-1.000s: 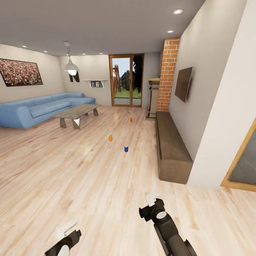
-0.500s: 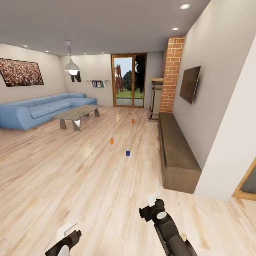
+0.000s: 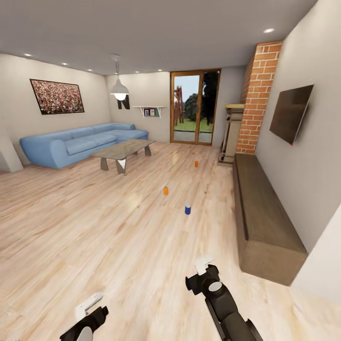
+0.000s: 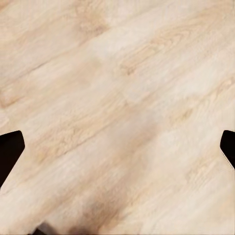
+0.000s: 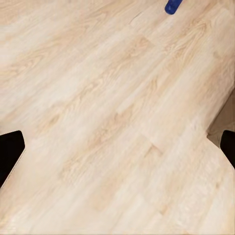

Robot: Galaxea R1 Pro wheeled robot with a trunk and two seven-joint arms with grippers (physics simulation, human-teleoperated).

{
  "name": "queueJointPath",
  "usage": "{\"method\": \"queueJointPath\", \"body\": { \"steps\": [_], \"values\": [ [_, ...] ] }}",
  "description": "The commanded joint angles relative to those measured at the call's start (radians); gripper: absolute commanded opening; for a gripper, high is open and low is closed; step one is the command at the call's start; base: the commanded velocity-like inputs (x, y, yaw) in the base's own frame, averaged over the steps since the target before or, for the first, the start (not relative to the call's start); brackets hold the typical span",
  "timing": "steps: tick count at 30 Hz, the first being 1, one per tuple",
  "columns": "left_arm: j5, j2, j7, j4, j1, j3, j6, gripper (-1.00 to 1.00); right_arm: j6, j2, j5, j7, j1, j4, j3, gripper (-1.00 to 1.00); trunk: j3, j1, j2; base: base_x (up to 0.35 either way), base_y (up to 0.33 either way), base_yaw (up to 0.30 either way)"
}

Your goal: Put the three can of soda from the living room inside the tash can in the kitchen.

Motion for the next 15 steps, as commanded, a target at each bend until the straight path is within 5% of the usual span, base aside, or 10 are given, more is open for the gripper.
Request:
{"method": "queueJointPath", "body": {
  "steps": [1,15],
  "values": [
    [0.000,0.000,0.000,0.000,0.000,0.000,0.000,1.00,0.000,0.000,0.000,0.000,0.000,0.000,0.000,1.00,0.000,0.000,0.000,0.344,0.000,0.297],
    [0.002,0.000,-0.001,0.000,0.000,0.003,0.000,1.00,-0.001,-0.001,0.001,0.000,0.000,0.000,0.000,1.00,0.000,0.000,0.000,0.344,0.000,0.298]
  ]
}}
